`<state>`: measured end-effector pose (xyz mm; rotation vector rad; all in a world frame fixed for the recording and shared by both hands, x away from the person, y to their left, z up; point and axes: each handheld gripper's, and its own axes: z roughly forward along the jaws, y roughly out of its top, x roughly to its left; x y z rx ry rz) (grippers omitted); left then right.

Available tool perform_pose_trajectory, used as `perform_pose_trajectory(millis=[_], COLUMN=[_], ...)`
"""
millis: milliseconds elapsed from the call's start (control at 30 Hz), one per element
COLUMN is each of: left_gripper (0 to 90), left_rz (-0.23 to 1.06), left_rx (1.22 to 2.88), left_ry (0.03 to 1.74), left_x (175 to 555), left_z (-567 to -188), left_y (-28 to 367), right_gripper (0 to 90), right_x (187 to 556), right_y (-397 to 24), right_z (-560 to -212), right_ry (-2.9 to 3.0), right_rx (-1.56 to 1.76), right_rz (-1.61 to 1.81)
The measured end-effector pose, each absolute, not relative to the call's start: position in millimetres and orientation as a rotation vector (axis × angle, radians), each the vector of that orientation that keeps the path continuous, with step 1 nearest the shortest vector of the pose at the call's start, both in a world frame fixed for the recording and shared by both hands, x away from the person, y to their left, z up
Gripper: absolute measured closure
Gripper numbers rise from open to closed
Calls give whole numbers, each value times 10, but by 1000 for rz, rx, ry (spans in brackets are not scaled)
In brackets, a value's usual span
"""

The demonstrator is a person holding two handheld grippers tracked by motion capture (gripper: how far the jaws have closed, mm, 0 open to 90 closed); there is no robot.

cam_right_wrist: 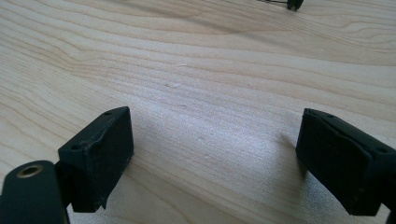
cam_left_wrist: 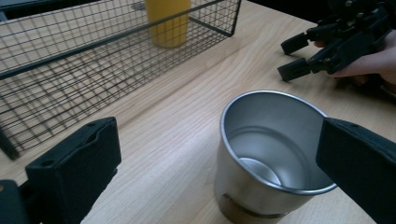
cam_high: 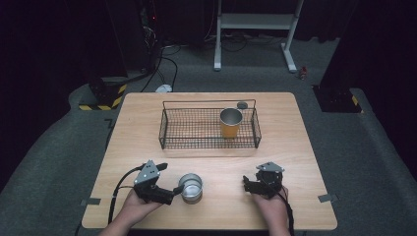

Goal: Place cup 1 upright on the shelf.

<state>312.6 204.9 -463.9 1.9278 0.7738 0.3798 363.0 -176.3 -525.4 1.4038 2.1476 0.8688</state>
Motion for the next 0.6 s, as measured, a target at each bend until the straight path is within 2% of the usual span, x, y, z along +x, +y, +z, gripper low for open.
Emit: perform_pose_trajectory(millis=[600], left_gripper=[1], left_rz=[321], left_rx=[1968], left_ry=[692], left_x=[3049], left_z=[-4708], left_y=[1737], right_gripper=[111], right_x=[3630], right_y=[-1762], right_z=[-5253], right_ry=[2147], right_rx=[1407], right_rz=[868])
